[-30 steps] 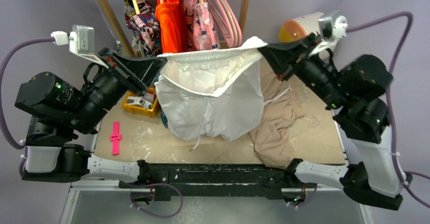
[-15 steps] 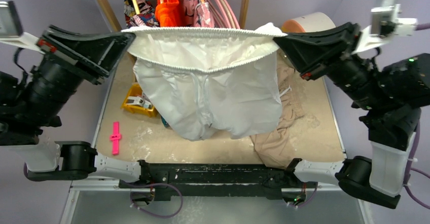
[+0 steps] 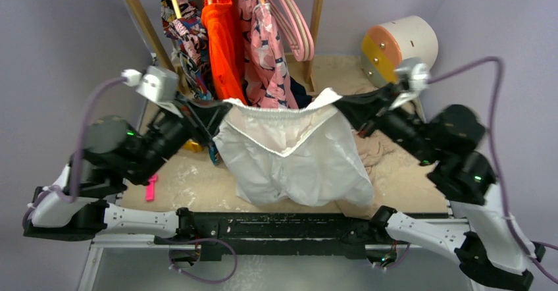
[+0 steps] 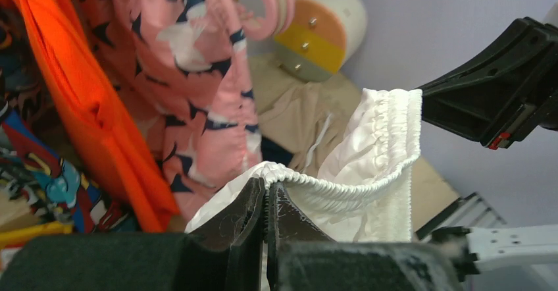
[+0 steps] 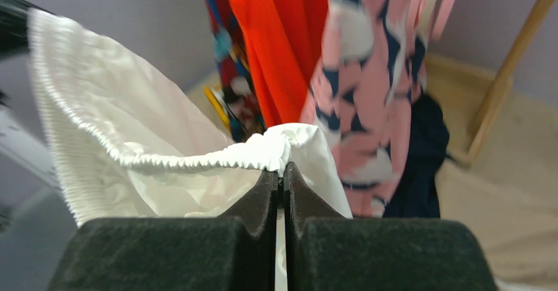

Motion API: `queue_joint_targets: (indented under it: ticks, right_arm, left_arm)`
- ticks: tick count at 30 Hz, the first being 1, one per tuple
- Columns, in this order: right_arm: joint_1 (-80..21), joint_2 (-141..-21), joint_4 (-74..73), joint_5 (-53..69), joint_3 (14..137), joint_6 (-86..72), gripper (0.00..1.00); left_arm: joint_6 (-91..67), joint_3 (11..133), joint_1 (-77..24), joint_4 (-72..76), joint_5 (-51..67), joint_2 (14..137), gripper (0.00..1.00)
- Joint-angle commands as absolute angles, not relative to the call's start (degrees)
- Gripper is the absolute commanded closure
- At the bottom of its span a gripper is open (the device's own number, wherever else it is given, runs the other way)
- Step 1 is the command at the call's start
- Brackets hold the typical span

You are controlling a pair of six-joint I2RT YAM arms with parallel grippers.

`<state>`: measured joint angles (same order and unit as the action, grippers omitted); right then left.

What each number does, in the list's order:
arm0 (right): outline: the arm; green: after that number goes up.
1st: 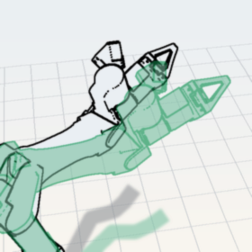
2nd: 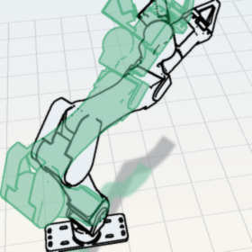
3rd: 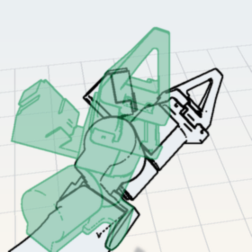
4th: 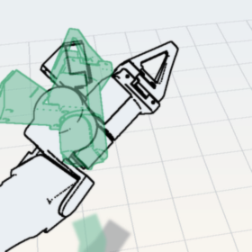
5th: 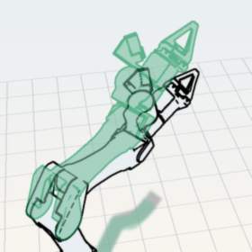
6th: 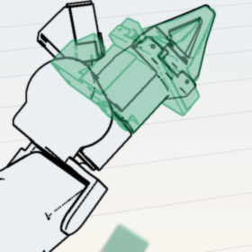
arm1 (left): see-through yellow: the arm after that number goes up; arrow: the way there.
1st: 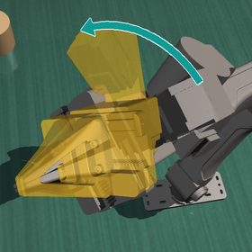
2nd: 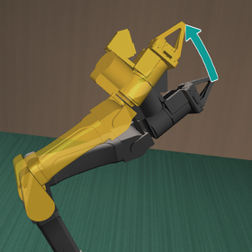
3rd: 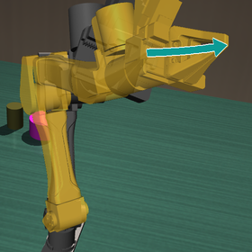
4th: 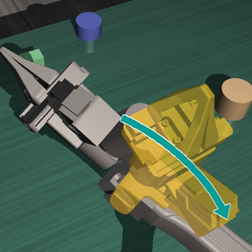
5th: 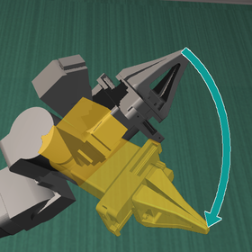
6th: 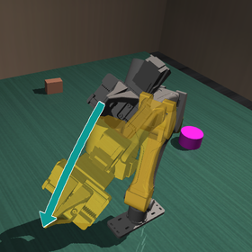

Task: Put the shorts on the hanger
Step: Adjust the shorts at the center of the board.

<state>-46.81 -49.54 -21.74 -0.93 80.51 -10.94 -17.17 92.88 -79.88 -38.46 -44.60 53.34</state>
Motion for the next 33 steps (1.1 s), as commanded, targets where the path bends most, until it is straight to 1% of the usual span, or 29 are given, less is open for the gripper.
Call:
queue_joint_targets:
  ticks: [1, 4, 8, 11, 13, 15, 17, 19, 21, 25, 29, 33]
  right_arm:
    - [-46.5, -48.2, -16.1, -8.2, 70.9, -14.0, 1.00]
    - [-46.5, -48.7, -15.1, -11.6, 66.7, -15.2, 1.00]
    - [-46.5, -48.9, -14.6, -14.5, 64.1, -15.8, 1.00]
    - [-46.5, -49.1, -14.8, -15.0, 66.4, -14.8, 1.00]
    - [-46.5, -49.9, -15.8, -15.0, 72.4, -12.0, 1.00]
    - [-46.5, -51.7, -17.9, -15.2, 82.0, -9.5, 1.00]
    - [-46.5, -52.9, -18.1, -13.7, 91.2, -5.7, 1.00]
    - [-46.5, -52.6, -17.5, -9.2, 95.6, -5.3, 1.00]
    - [-46.5, -51.1, -16.9, -6.6, 95.0, -5.7, 1.00]
    - [-46.5, -47.7, -18.0, -5.9, 84.5, -8.9, 1.00]
    - [-46.5, -45.0, -16.4, -8.0, 71.0, -12.8, 1.00]
    - [-46.4, -43.8, -12.6, -10.0, 60.9, -18.1, 1.00]
  left_arm:
    - [-21.1, 84.7, -79.5, -40.4, -56.4, 52.2, 1.00]
    - [-23.3, 80.0, -79.5, -41.8, -60.6, 53.4, 1.00]
    - [-25.3, 75.6, -79.5, -43.0, -63.8, 55.1, 1.00]
    - [-23.4, 77.3, -79.5, -41.4, -64.4, 55.2, 1.00]
    - [-19.1, 84.2, -79.5, -40.0, -64.6, 55.9, 1.00]
    - [-15.2, 96.3, -79.5, -41.3, -63.0, 58.2, 1.00]
    - [-13.4, 109.5, -79.5, -43.4, -58.0, 60.8, 1.00]
    - [-13.2, 115.4, -79.5, -43.1, -51.6, 61.0, 1.00]
    - [-14.0, 112.2, -79.5, -40.2, -48.1, 57.8, 1.00]
    - [-16.4, 95.2, -79.5, -35.8, -49.9, 49.7, 1.00]
    - [-21.1, 82.3, -79.5, -38.0, -52.8, 49.2, 1.00]
    - [-24.3, 72.8, -79.5, -36.5, -54.7, 50.8, 1.00]
